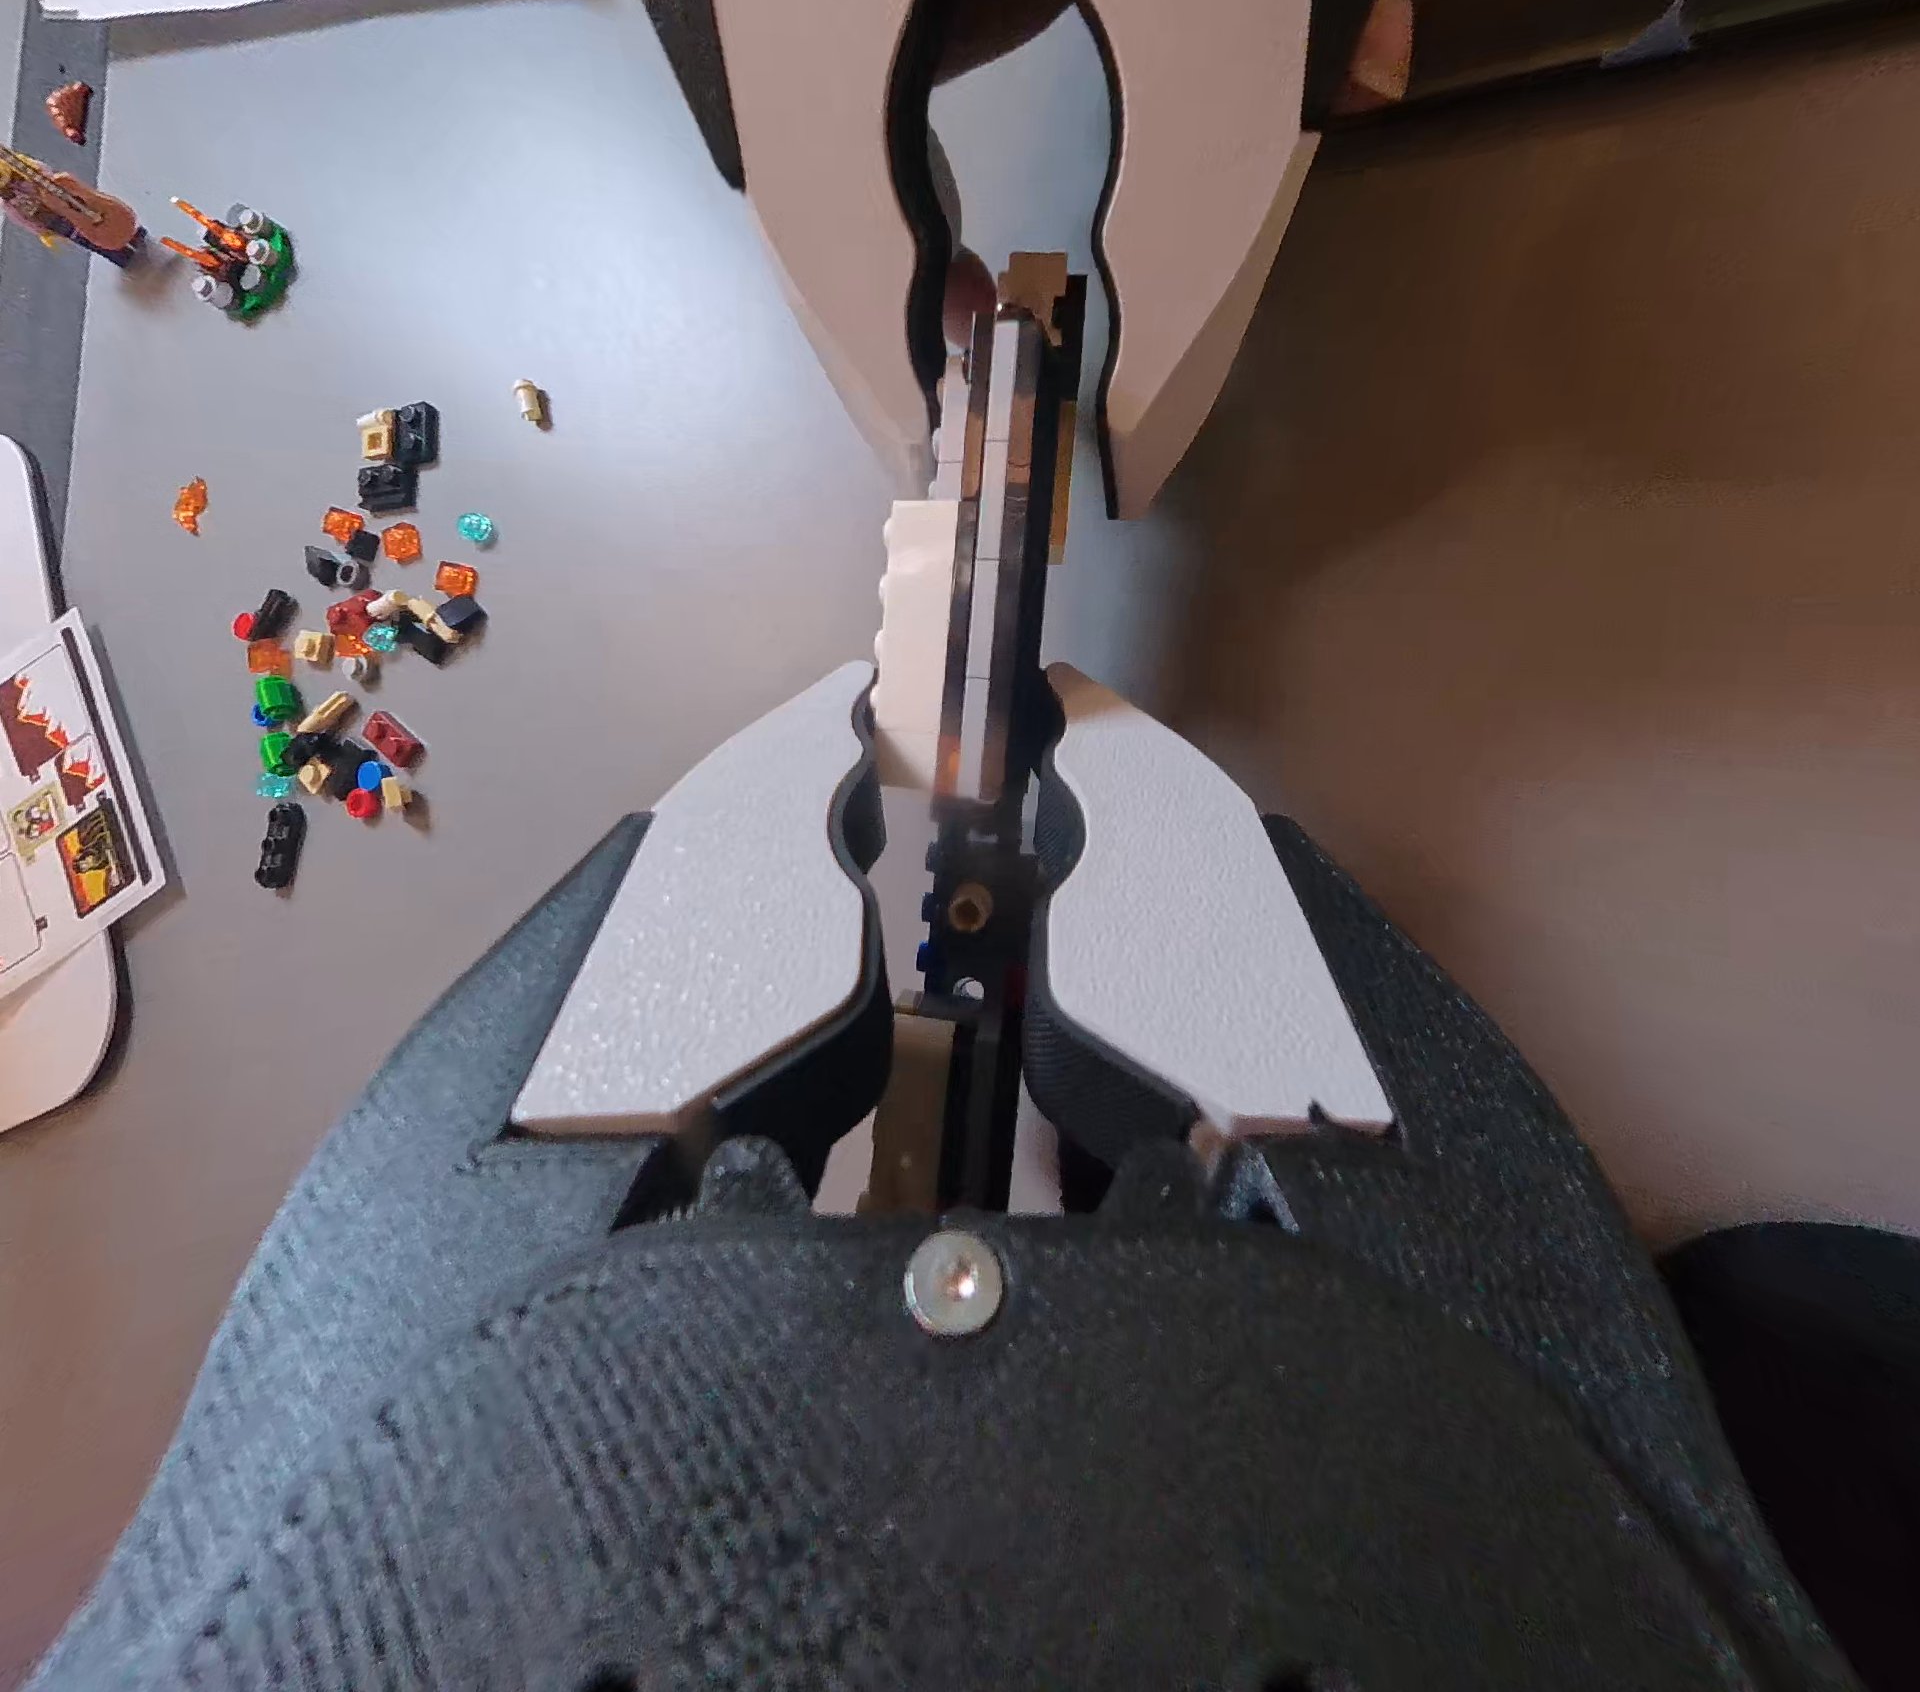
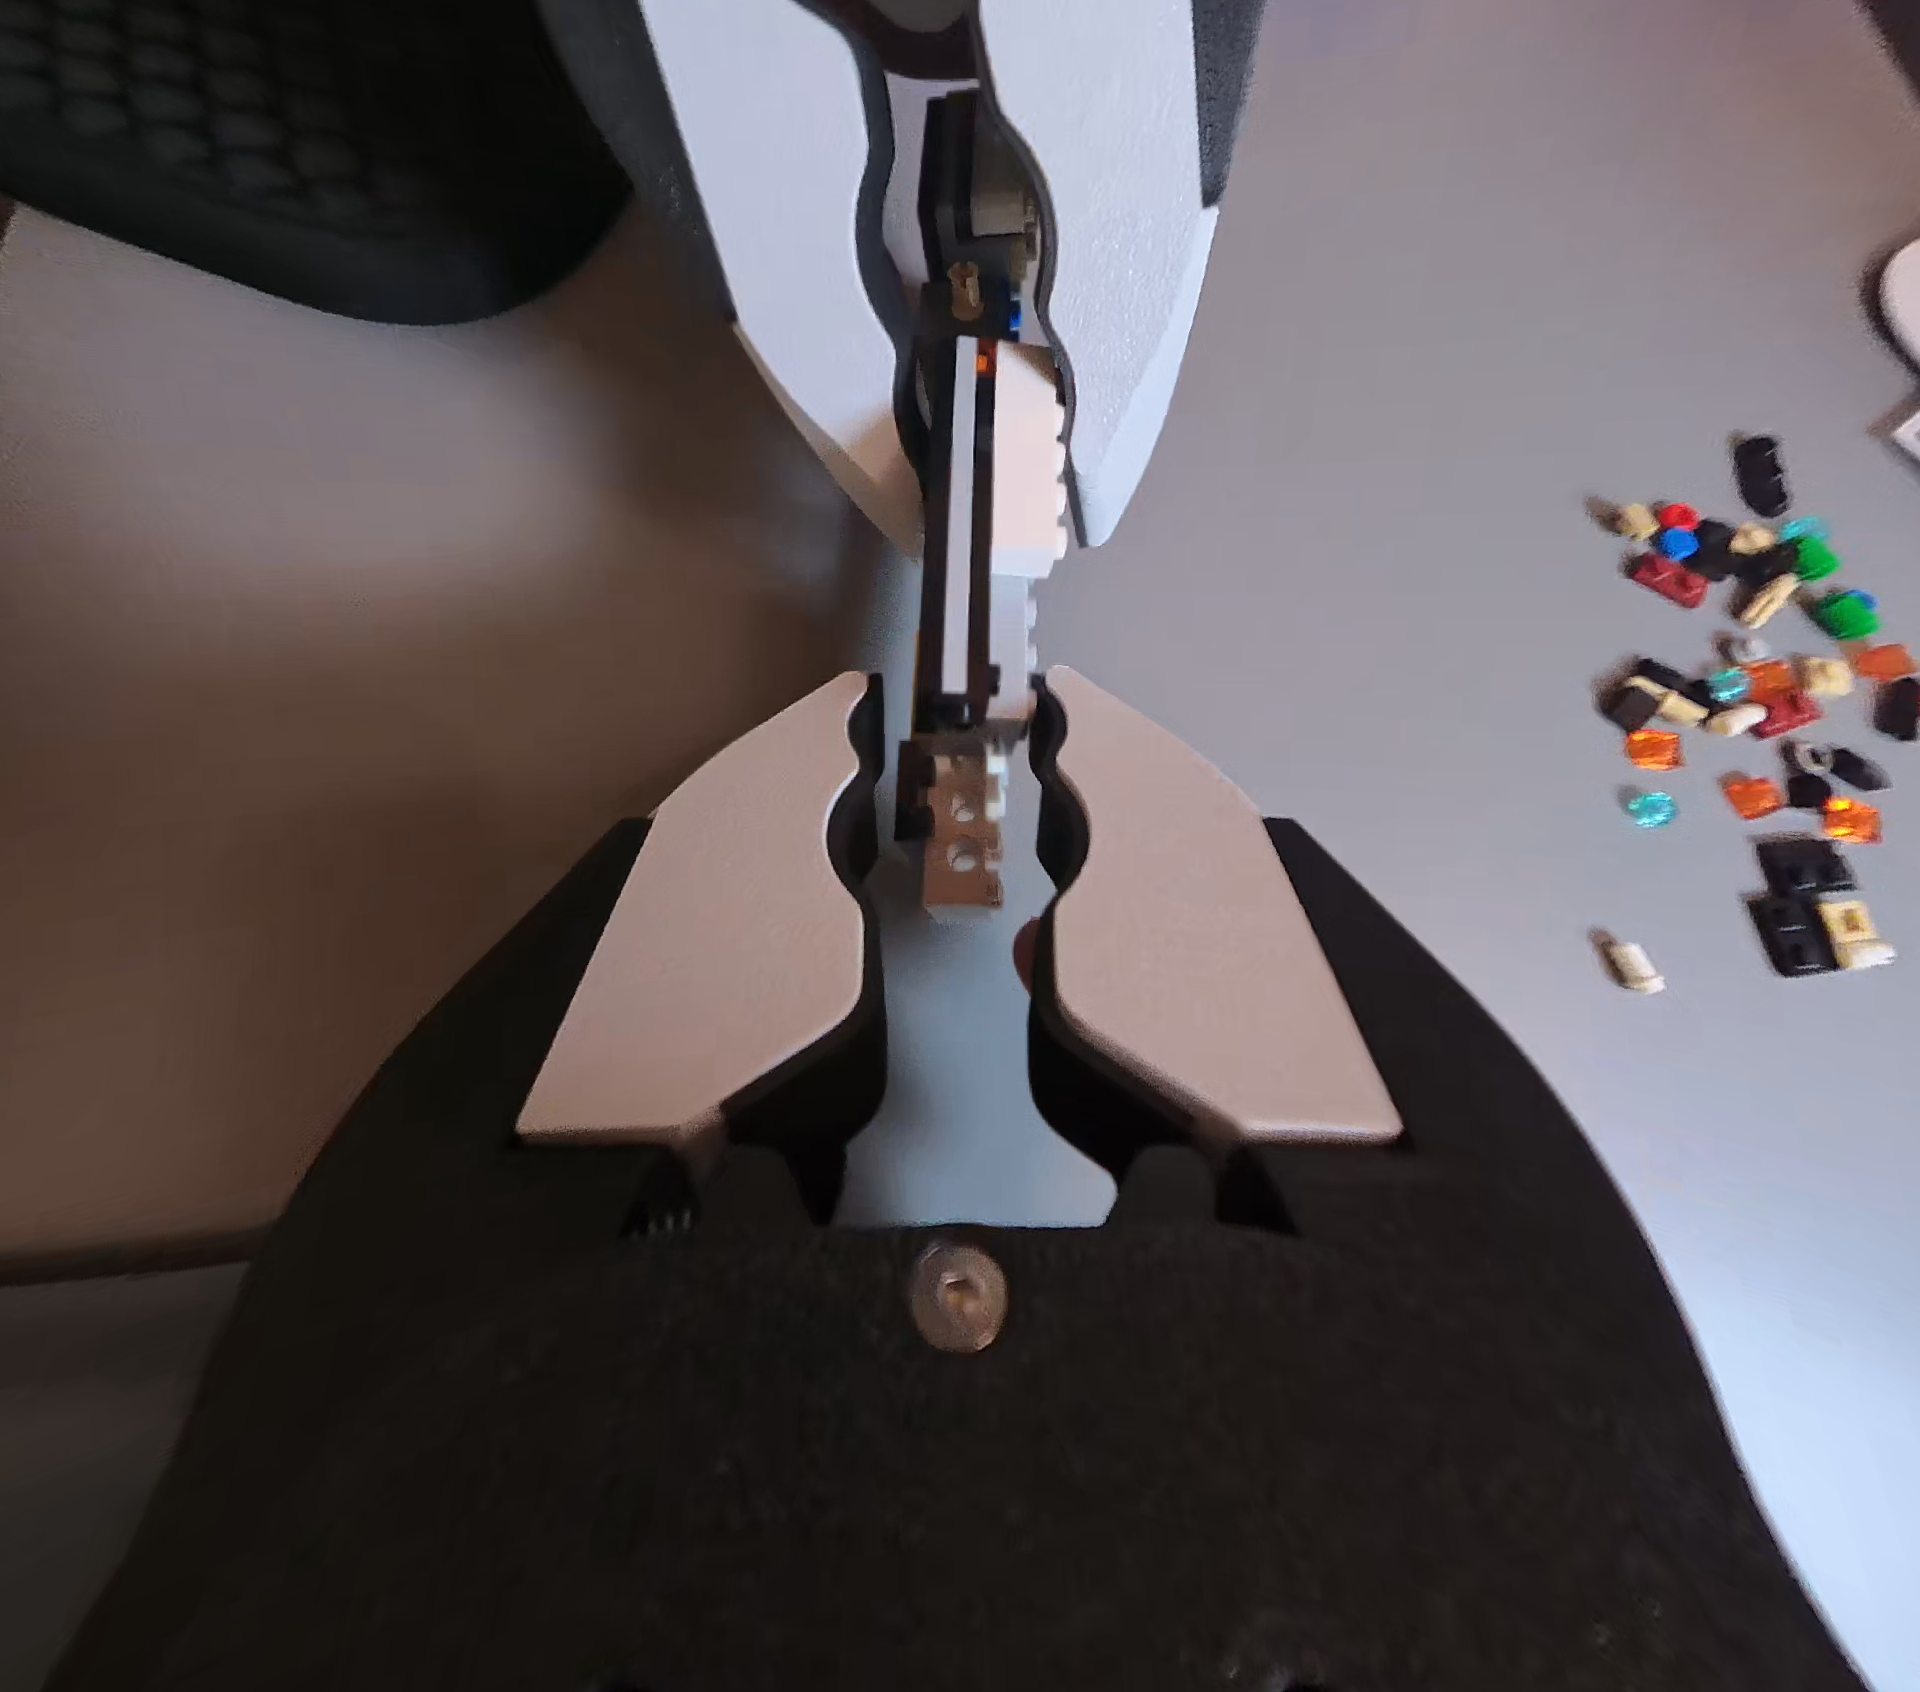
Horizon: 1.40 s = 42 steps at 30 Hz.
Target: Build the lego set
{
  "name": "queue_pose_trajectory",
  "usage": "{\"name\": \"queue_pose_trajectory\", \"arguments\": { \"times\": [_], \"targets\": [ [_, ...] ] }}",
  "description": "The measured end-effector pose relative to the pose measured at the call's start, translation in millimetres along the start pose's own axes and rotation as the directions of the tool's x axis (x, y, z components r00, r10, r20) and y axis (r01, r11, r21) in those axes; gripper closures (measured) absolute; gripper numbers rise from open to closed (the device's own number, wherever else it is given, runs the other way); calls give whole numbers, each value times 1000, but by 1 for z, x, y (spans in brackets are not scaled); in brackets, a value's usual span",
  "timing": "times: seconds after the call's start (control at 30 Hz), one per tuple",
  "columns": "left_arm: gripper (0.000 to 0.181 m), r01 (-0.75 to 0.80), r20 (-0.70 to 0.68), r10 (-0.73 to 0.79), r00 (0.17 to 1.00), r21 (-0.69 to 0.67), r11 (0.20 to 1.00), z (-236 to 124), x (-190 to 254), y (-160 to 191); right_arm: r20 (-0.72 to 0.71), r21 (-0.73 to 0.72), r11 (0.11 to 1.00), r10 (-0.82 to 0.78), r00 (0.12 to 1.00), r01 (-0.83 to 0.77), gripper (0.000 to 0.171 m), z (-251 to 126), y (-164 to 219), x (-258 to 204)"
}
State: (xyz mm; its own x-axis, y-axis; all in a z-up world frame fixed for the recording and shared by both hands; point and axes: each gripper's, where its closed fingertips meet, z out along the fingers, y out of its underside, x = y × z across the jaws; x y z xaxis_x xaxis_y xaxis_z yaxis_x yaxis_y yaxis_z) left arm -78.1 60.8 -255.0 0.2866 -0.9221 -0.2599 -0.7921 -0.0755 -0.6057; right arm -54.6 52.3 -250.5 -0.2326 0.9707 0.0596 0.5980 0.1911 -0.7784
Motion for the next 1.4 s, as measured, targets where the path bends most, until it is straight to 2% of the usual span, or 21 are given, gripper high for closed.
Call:
{"name": "queue_pose_trajectory", "arguments": {
  "times": [0.2, 0.4, 0.6, 0.73, 1.23, 1.4],
  "targets": [
    [155, 13, -17, -12, 1000, 36, 999, -1, 1, -2, -140, 103, 981, -150, 979, 165, 145, -8, -12, 3],
    [156, -72, 66, 67, 996, 83, 994, -6, 2, -16, -215, 106, 958, -240, 947, 267, 148, -16, -20, -1],
    [156, -305, 312, 265, 912, 87, 948, -28, 4, -40, -389, 90, 882, -396, 832, 462, 150, -38, -39, -15],
    [156, -388, 398, 322, 859, 93, 917, -38, 10, -52, -452, 84, 844, -441, 776, 529, 151, -48, -48, -26],
    [156, -296, 326, 219, 919, 208, 932, -31, 24, -50, -379, 95, 870, -417, 826, 483, 150, -46, -46, -38],
    [156, -249, 297, 171, 939, 250, 936, -31, 21, -48, -349, 112, 867, -424, 836, 486, 142, -51, -46, -38]
  ]
}}
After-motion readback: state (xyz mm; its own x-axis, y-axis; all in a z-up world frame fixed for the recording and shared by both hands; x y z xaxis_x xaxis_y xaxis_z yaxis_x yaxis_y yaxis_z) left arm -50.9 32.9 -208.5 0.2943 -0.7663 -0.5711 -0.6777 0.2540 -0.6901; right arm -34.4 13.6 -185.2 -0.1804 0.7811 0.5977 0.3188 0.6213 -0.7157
